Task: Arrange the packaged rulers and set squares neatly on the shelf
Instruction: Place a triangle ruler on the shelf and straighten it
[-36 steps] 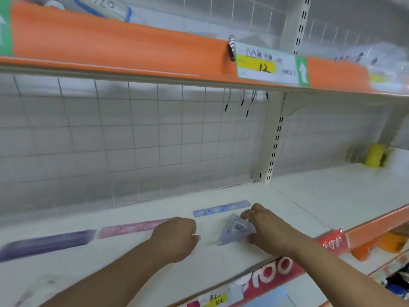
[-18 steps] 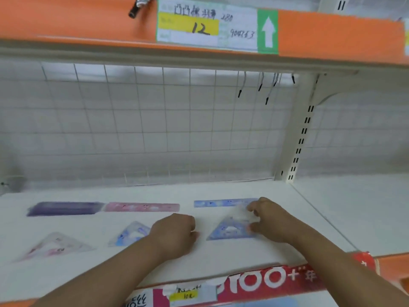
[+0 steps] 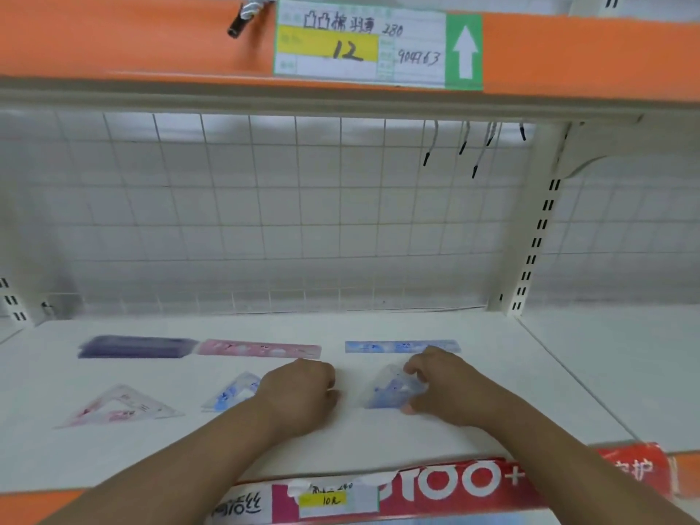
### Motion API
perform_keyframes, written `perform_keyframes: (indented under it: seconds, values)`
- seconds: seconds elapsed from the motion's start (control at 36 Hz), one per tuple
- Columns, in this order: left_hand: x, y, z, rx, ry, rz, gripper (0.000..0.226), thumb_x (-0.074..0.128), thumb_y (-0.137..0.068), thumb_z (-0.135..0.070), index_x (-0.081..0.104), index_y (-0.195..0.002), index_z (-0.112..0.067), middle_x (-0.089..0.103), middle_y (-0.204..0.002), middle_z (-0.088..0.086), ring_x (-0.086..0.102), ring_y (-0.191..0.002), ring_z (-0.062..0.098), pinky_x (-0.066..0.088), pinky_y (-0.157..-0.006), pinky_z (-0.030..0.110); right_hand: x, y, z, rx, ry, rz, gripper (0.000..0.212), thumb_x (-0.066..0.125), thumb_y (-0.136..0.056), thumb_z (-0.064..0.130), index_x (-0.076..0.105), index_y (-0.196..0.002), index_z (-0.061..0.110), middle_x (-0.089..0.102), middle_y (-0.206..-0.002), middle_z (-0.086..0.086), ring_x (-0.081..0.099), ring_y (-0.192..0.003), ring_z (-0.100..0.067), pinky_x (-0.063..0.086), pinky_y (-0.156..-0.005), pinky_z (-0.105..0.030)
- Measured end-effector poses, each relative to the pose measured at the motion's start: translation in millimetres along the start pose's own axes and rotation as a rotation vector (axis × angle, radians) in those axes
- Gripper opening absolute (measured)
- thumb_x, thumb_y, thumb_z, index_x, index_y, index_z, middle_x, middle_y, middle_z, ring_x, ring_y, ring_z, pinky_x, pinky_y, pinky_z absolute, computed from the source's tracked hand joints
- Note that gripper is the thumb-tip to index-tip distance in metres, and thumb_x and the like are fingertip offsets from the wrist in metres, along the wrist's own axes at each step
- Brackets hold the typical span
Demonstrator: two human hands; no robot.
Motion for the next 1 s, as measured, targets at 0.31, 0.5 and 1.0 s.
perform_keyframes:
  seconds: [0.31,0.5,1.0]
  values:
    - [-6.9,29.1,60.4,-0.142,-0.02,-0.015,0.025,0.044,-0.097,-0.025,0.062,-0.114,-0.021,0.064,-0.117,-0.001,0.059,-0.107,0.021,0.047,-0.084,0.03,15.2,-4.3,64.8,-0.103,0.006,-0.008,0.063,0.069,-0.084,0.039,0.044,-0.138,0.02,0.044,-0.128,0.001,0.046,-0.119,-0.016,0.04,-0.098,-0.028]
    - [-9.2,48.0,104.2,-0.207,-0.02,-0.052,0.026,0.043,-0.094,-0.018,0.062,-0.111,-0.024,0.063,-0.116,-0.003,0.06,-0.105,0.019,0.046,-0.08,0.027,23.6,-12.6,93.4,-0.09,0.01,0.003,0.066,0.067,-0.084,0.045,0.043,-0.14,0.019,0.044,-0.134,0.001,0.048,-0.119,-0.016,0.042,-0.096,-0.028]
    - [-10.5,55.5,163.7,-0.115,0.01,-0.023,0.025,0.042,-0.098,-0.031,0.061,-0.112,-0.023,0.063,-0.115,-0.004,0.059,-0.105,0.018,0.045,-0.082,0.027,67.1,5.7,157.6,-0.036,-0.114,0.124,0.059,0.071,-0.079,0.046,0.049,-0.13,0.024,0.041,-0.104,0.009,0.044,-0.098,-0.008,0.037,-0.084,-0.021]
Point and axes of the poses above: each hand's wrist, its own y-axis away from the middle knuckle, its own x-axis out of the palm, z = x × y, the point moved 10 cm from there along -y, towards the middle knuckle
